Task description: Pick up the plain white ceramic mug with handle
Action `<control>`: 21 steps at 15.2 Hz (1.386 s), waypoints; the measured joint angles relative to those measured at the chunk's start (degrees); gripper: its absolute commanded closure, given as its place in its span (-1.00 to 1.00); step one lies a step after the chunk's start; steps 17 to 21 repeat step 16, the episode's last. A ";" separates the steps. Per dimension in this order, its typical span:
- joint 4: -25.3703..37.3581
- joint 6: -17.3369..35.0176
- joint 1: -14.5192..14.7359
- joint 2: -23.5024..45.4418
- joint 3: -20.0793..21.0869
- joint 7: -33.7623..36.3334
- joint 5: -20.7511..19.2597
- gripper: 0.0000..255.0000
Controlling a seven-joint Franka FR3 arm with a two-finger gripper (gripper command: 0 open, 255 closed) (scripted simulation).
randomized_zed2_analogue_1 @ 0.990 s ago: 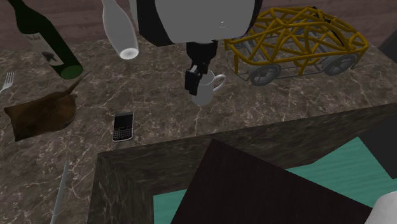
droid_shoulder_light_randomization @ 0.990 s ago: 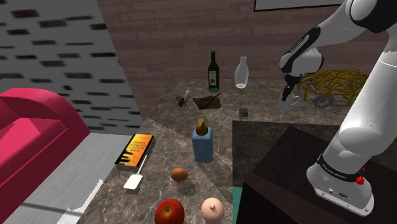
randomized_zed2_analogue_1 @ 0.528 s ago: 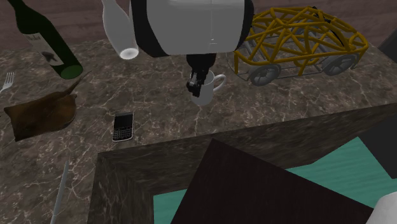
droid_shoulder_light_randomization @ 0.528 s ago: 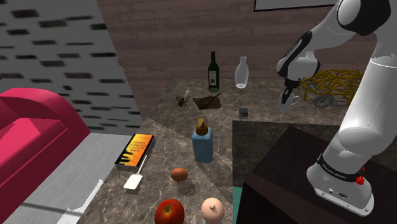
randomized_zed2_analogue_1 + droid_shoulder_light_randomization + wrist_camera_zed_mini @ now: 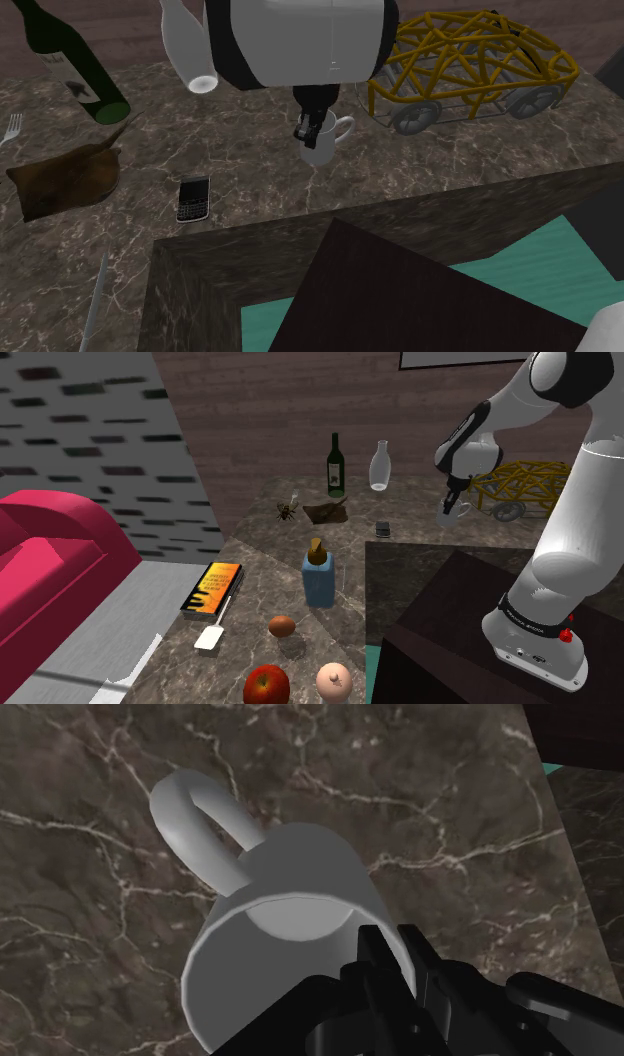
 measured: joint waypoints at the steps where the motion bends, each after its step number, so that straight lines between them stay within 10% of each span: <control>1: 0.08 -0.36 0.13 -0.42 -0.23 0.47 -0.64 1.00; 13: 1.28 -9.01 0.71 -11.20 -2.07 10.79 -14.57 1.00; 21: 2.02 -11.07 0.41 -12.94 -1.81 12.10 -16.34 1.00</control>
